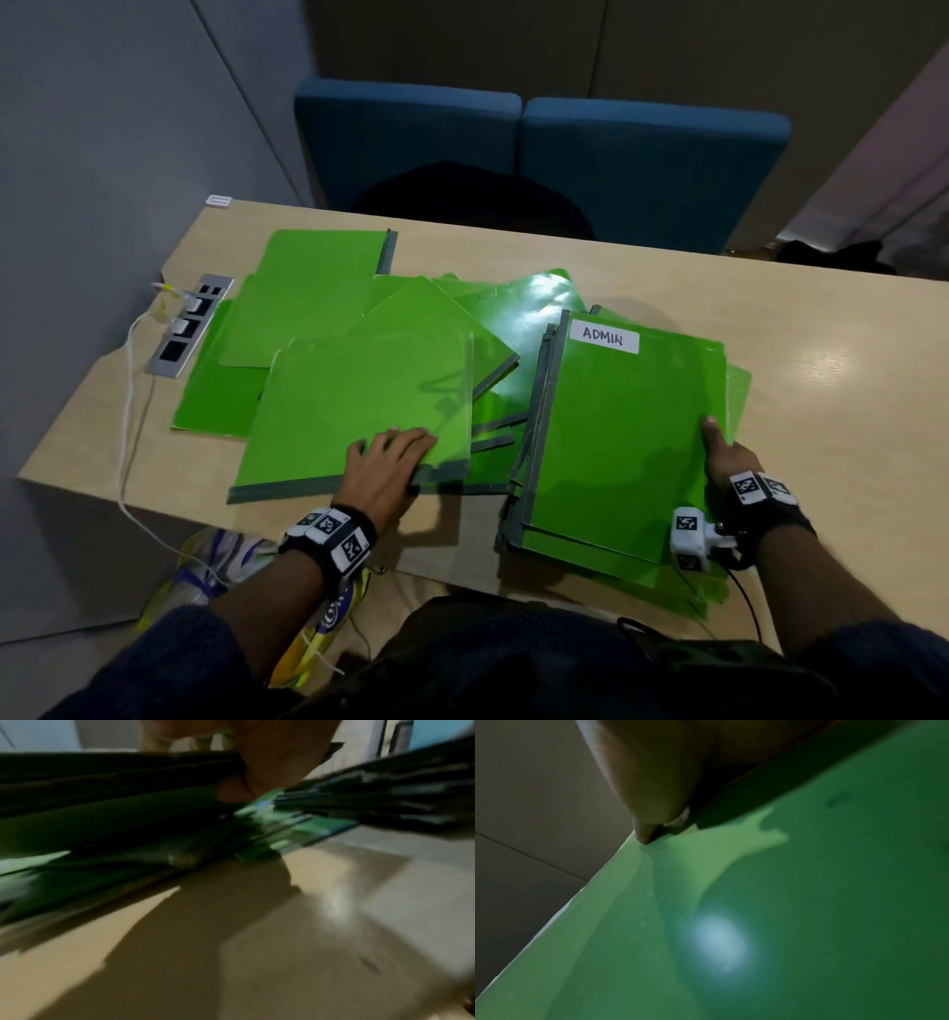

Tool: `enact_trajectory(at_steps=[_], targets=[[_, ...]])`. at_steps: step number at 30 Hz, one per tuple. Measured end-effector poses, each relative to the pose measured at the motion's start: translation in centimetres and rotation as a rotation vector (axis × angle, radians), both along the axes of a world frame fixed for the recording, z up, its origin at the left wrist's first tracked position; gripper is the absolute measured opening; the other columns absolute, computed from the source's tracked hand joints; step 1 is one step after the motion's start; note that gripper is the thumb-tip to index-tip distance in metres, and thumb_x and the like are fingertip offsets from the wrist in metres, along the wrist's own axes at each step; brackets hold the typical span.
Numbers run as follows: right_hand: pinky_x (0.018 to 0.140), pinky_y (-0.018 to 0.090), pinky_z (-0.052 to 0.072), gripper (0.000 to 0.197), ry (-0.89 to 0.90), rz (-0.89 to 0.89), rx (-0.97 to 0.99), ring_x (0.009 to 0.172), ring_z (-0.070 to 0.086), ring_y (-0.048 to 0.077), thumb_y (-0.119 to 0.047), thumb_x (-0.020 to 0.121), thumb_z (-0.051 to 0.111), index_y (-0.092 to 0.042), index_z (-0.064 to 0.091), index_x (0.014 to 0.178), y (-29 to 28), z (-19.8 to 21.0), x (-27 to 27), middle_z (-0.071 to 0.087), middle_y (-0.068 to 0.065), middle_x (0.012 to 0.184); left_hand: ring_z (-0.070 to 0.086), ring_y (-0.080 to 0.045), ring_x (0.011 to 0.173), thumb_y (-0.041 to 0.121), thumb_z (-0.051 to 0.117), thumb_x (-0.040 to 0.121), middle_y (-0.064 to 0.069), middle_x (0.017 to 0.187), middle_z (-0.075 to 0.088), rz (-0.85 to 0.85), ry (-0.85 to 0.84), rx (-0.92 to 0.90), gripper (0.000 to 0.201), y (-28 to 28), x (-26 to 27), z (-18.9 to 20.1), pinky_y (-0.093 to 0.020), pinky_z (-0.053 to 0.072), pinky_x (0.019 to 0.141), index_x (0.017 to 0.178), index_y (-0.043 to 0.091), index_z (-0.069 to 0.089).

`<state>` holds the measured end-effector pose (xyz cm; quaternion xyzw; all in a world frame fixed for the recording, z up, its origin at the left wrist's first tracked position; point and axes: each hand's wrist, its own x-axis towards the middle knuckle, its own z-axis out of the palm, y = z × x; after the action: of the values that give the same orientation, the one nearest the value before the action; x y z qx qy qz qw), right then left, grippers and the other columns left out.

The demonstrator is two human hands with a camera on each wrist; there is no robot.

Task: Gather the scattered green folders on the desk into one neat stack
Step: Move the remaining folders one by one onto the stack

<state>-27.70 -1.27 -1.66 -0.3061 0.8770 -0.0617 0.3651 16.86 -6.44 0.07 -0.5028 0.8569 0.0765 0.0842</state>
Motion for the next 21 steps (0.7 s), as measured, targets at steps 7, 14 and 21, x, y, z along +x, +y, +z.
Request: enact_trajectory(at_steps=[7,14,21], targets=[[0.062,0.034,0.035,0.089,-0.103,-0.165,-0.027,0.068,0.049,0.025,-0.072,0.091,0.027,-0.002,0.039,0.145,-0.3,-0.9,-0.6,0.053,0.028,0.116,0.064,-0.025,0.095,-0.01,0.065,0.063,-0.006,0.119,0.066,-0.066,0.367,-0.374,0.08,-4.3,-0.9,5.8,-0.038,0.046,0.069,0.132,0.024,0.043],[0.065,0.036,0.041,0.093,-0.166,-0.219,-0.037,0.071,0.055,0.03,-0.077,0.086,0.026,0.008,0.059,0.102,-0.5,-0.4,-0.7,0.059,0.029,0.095,0.06,-0.019,0.109,0.0,0.045,0.078,0.005,0.126,0.062,-0.359,0.688,-0.385,0.059,-6.4,-6.4,10.1,-0.039,0.047,0.082,0.129,0.03,0.05],[0.1,0.051,0.045,0.1,-0.333,-0.318,-0.079,0.111,0.06,0.042,-0.082,0.081,0.034,0.003,0.058,0.127,0.2,-1.2,-2.3,0.058,0.03,0.129,0.058,-0.018,0.109,0.019,0.073,0.082,0.005,0.115,0.067,-0.829,0.665,-0.117,0.032,-5.8,-9.8,5.2,-0.038,0.042,0.091,0.108,0.027,0.056]])
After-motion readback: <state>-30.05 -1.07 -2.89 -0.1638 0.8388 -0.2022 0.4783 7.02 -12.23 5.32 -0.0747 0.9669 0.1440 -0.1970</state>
